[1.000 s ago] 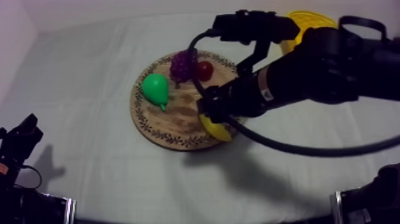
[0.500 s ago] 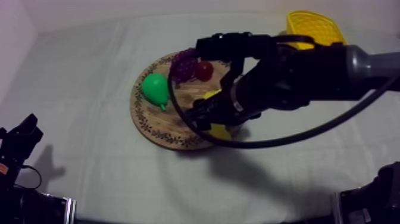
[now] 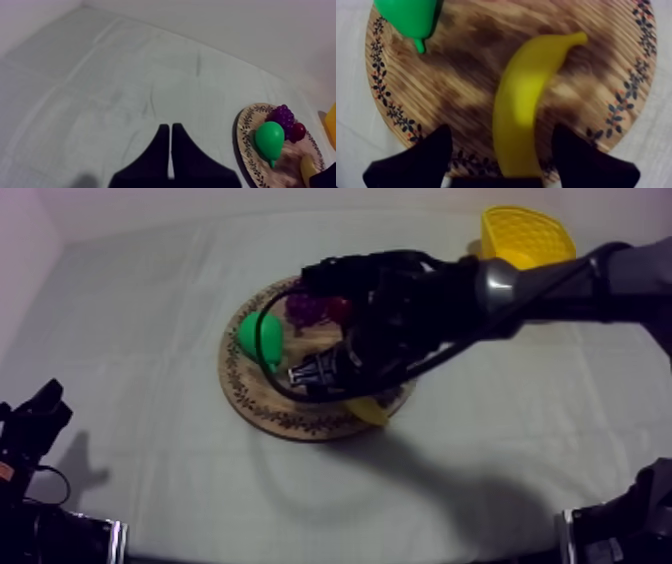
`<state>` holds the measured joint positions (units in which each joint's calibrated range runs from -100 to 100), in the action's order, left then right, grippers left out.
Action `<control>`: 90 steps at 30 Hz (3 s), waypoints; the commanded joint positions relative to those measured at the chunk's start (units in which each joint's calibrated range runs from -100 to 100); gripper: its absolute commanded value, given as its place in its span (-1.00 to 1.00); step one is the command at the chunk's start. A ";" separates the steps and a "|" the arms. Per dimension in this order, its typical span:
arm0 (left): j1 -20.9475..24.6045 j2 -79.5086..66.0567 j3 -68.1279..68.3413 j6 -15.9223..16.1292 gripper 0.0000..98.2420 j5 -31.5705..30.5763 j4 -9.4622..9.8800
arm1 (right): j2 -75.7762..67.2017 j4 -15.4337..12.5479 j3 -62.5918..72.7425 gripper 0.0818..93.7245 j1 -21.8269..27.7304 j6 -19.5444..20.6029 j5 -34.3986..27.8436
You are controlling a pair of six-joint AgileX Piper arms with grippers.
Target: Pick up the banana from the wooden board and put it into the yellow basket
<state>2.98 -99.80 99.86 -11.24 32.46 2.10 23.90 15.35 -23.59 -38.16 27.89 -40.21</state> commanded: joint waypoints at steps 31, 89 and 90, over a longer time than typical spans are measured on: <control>0.03 -0.03 0.03 -0.01 -1.00 0.03 0.03 | 8.75 -8.27 7.83 -0.47 4.38 -12.04 -1.61; 0.03 -0.03 0.03 -0.01 -1.00 0.03 0.03 | 6.56 -12.69 33.26 -0.48 39.80 -25.33 -22.11; 0.03 -0.03 0.03 -0.01 -1.00 0.03 0.03 | 6.97 -12.64 33.14 -0.48 39.84 -25.34 -21.83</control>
<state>2.98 -99.80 99.86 -11.24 32.46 2.10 30.54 2.67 9.61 1.66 2.55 -61.73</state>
